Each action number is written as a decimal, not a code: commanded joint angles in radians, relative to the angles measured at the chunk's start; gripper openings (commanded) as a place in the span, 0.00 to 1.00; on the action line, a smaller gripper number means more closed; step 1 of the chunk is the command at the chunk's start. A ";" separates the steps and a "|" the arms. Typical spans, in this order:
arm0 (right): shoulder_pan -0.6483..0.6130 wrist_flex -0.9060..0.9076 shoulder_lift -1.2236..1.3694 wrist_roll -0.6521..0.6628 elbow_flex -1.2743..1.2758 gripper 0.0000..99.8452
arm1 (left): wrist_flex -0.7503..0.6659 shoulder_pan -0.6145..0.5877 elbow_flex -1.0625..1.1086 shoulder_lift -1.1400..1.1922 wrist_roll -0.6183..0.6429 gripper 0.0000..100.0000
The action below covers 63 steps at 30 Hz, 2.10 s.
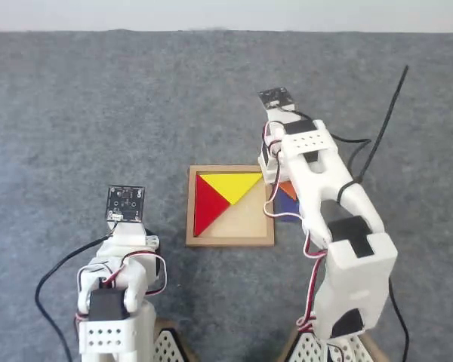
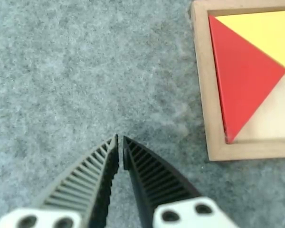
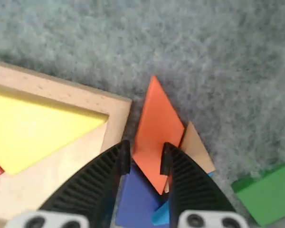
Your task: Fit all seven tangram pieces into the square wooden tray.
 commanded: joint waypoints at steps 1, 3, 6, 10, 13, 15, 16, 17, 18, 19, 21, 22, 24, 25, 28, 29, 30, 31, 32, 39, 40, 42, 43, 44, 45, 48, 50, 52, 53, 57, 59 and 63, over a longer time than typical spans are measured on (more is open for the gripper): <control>0.033 0.035 0.036 -0.018 -0.023 0.12 | -0.002 0.006 -0.012 -0.011 -0.003 0.02; 0.050 0.039 0.042 -0.020 -0.025 0.13 | -0.002 0.006 -0.012 -0.011 -0.003 0.02; 0.076 0.058 0.041 -0.021 -0.028 0.19 | -0.002 0.006 -0.012 -0.011 -0.003 0.02; 0.097 0.061 0.042 -0.003 -0.028 0.26 | -0.002 0.006 -0.012 -0.011 -0.003 0.02; 0.097 0.061 0.042 0.015 -0.028 0.26 | -0.002 0.006 -0.012 -0.011 -0.003 0.02; 0.097 0.058 0.042 0.018 -0.028 0.24 | -0.002 0.006 -0.012 -0.011 -0.003 0.02; 0.099 0.056 0.042 0.018 -0.028 0.23 | -0.002 0.006 -0.012 -0.011 -0.003 0.02; 0.099 0.056 0.042 0.018 -0.028 0.21 | -0.002 0.006 -0.012 -0.011 -0.003 0.02; 0.099 0.056 0.042 0.018 -0.028 0.19 | -0.002 0.006 -0.012 -0.011 -0.003 0.02; 0.099 0.056 0.042 0.018 -0.028 0.18 | -0.002 0.006 -0.012 -0.011 -0.003 0.02; 0.099 0.056 0.042 0.018 -0.028 0.13 | -0.002 0.006 -0.012 -0.011 -0.003 0.02; 0.099 0.056 0.041 0.018 -0.028 0.10 | -0.002 0.006 -0.012 -0.011 -0.003 0.02; 0.096 0.056 0.035 0.018 -0.028 0.07 | -0.002 0.006 -0.012 -0.011 -0.003 0.02; 0.094 0.056 0.033 0.018 -0.031 0.06 | -0.002 0.006 -0.012 -0.011 -0.003 0.02; 0.093 0.059 0.036 0.018 -0.057 0.04 | -0.002 0.006 -0.012 -0.011 -0.003 0.02; 0.093 0.062 0.033 0.018 -0.064 0.03 | -0.002 0.006 -0.012 -0.011 -0.003 0.02; 0.094 0.067 0.030 0.018 -0.078 0.03 | -0.002 0.006 -0.012 -0.011 -0.003 0.02; 0.093 0.079 0.022 0.018 -0.095 0.03 | -0.002 0.006 -0.012 -0.011 -0.003 0.02; 0.090 0.094 0.012 0.018 -0.115 0.03 | -0.002 0.006 -0.012 -0.011 -0.003 0.02; -0.027 0.211 -0.108 -0.091 -0.190 0.03 | -0.002 0.006 -0.012 -0.011 -0.003 0.02; -0.053 0.222 -0.117 -0.133 -0.190 0.03 | -0.002 0.006 -0.012 -0.011 -0.003 0.02; -0.101 0.236 -0.125 -0.245 -0.190 0.03 | -0.002 0.006 -0.012 -0.011 -0.003 0.02; -0.125 0.236 -0.120 -0.310 -0.190 0.03 | -0.002 0.006 -0.012 -0.011 -0.003 0.02; -0.148 0.236 -0.113 -0.374 -0.190 0.03 | -0.002 0.006 -0.012 -0.011 -0.003 0.02; -0.165 0.237 -0.101 -0.433 -0.190 0.03 | -0.002 0.006 -0.012 -0.011 -0.003 0.02; -0.197 0.234 -0.053 -0.517 -0.195 0.03 | -0.002 0.006 -0.012 -0.011 -0.003 0.02; -0.202 0.236 -0.024 -0.523 -0.195 0.03 | -0.002 0.006 -0.012 -0.011 -0.003 0.02; -0.196 0.237 -0.002 -0.525 -0.193 0.03 | -0.002 0.006 -0.012 -0.011 -0.003 0.02; -0.194 0.237 0.002 -0.525 -0.192 0.03 | -0.002 0.006 -0.012 -0.011 -0.003 0.02; -0.209 0.255 0.010 -0.525 -0.190 0.03 | -0.002 0.006 -0.012 -0.011 -0.003 0.02; -0.225 0.260 0.008 -0.525 -0.190 0.03 | -0.002 0.006 -0.012 -0.011 -0.003 0.02; -0.223 0.249 0.018 -0.519 -0.193 0.03 | -0.002 0.006 -0.012 -0.011 -0.003 0.02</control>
